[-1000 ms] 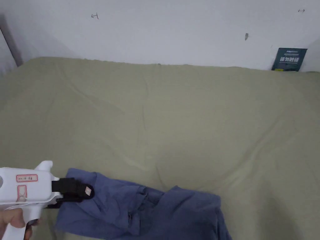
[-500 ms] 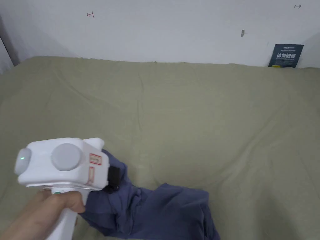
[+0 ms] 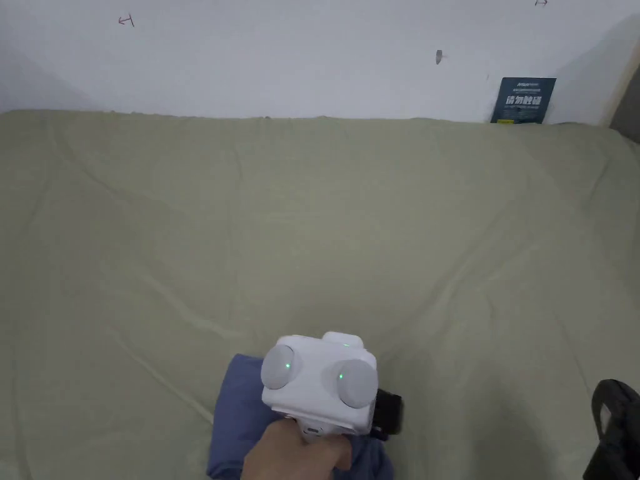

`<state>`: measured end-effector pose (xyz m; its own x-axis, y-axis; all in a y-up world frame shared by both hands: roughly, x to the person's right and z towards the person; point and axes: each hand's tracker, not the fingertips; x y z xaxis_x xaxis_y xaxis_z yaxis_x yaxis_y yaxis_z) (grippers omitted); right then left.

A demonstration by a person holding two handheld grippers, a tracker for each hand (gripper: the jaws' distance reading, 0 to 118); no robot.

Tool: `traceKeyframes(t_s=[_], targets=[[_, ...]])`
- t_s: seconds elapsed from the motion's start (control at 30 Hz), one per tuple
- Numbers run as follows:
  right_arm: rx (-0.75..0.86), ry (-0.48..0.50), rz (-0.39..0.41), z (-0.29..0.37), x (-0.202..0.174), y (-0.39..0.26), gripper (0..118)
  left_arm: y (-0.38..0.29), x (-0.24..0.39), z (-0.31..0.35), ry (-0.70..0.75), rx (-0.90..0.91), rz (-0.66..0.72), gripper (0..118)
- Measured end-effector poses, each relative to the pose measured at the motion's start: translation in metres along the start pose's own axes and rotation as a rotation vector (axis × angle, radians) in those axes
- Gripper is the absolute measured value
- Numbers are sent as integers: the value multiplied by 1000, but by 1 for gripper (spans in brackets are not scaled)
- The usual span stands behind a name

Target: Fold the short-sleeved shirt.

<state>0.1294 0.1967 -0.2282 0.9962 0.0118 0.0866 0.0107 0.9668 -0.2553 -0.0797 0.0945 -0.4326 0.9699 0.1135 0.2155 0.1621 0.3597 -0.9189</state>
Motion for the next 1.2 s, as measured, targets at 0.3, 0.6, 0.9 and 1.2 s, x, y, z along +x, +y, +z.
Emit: traceKeyframes(t_s=[0.3, 0.6, 0.9, 1.2], targets=[[-5, 42, -1, -1, -8, -1, 4, -9, -61, 101, -200, 186, 98, 63], [-39, 62, -14, -6, -13, -7, 4, -16, -129, 65, -601, 136, 302, 0], [-86, 47, 6, -11, -8, -11, 4, -18, -87, -58, -736, -27, 373, 0], [-121, 86, 28, -13, -16, -19, 4, -14, -85, -33, -684, 0, 314, 0]])
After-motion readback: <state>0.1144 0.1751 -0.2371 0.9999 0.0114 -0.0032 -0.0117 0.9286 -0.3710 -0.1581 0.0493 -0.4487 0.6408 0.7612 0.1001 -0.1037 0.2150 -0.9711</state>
